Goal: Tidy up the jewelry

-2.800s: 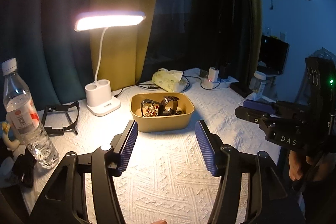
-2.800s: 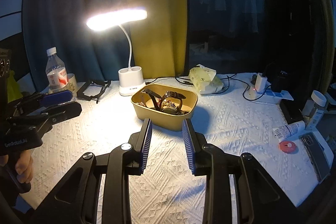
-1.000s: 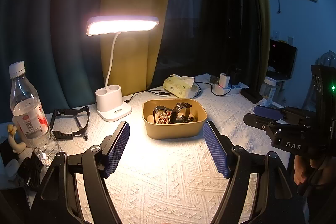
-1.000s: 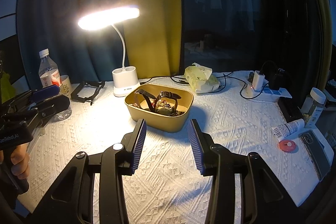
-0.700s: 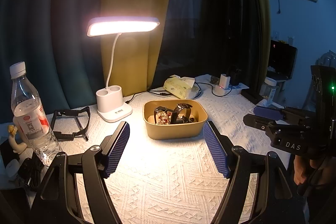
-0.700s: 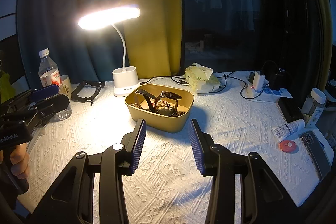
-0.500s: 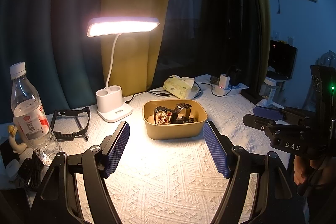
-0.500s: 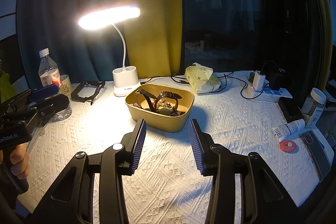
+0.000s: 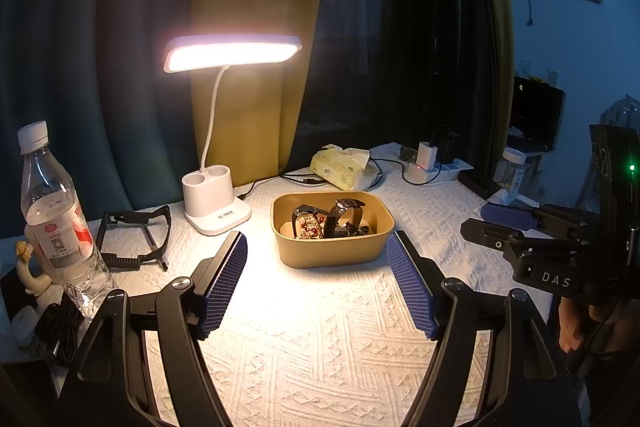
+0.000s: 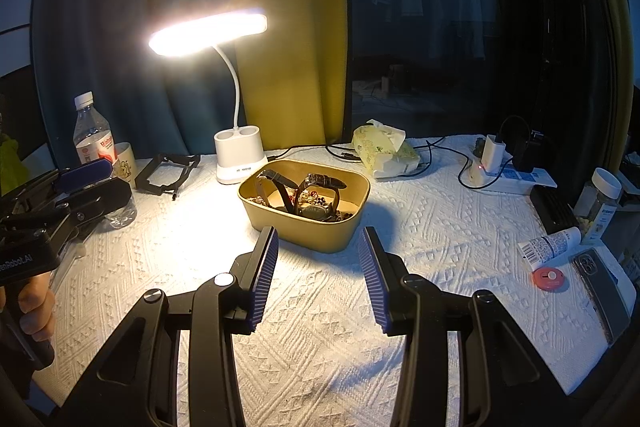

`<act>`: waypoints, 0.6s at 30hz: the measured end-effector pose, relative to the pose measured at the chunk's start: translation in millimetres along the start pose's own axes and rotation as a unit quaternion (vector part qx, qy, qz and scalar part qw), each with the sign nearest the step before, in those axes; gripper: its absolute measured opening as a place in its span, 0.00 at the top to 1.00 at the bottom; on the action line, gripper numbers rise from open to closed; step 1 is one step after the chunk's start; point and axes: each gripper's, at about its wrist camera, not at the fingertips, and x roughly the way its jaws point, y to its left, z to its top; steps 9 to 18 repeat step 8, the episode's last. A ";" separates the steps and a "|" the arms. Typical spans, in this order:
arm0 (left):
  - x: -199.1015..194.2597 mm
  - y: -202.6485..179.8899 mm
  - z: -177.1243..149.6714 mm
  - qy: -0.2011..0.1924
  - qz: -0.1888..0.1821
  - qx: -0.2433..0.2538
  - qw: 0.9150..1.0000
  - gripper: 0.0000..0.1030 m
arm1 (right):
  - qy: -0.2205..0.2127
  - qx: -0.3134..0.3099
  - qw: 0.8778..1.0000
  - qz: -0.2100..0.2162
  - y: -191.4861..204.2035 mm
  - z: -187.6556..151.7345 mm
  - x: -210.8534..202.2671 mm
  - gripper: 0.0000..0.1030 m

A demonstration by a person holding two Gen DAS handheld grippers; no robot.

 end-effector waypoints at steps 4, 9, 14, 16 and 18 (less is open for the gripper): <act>-0.5 -0.6 -0.1 -0.001 -0.002 0.000 1.000 0.27 | 0.000 0.000 1.000 -0.001 1.2 -0.9 0.6 0.59; 2.2 -0.2 0.4 0.002 -0.005 0.001 1.000 0.27 | 0.001 0.000 1.000 0.000 0.9 -1.2 2.1 0.59; 2.2 -0.2 0.4 0.002 -0.005 0.001 1.000 0.27 | 0.001 0.000 1.000 0.000 0.9 -1.2 2.1 0.59; 2.2 -0.2 0.4 0.002 -0.005 0.001 1.000 0.27 | 0.001 0.000 1.000 0.000 0.9 -1.2 2.1 0.59; 2.2 -0.2 0.4 0.002 -0.005 0.001 1.000 0.27 | 0.001 0.000 1.000 0.000 0.9 -1.2 2.1 0.59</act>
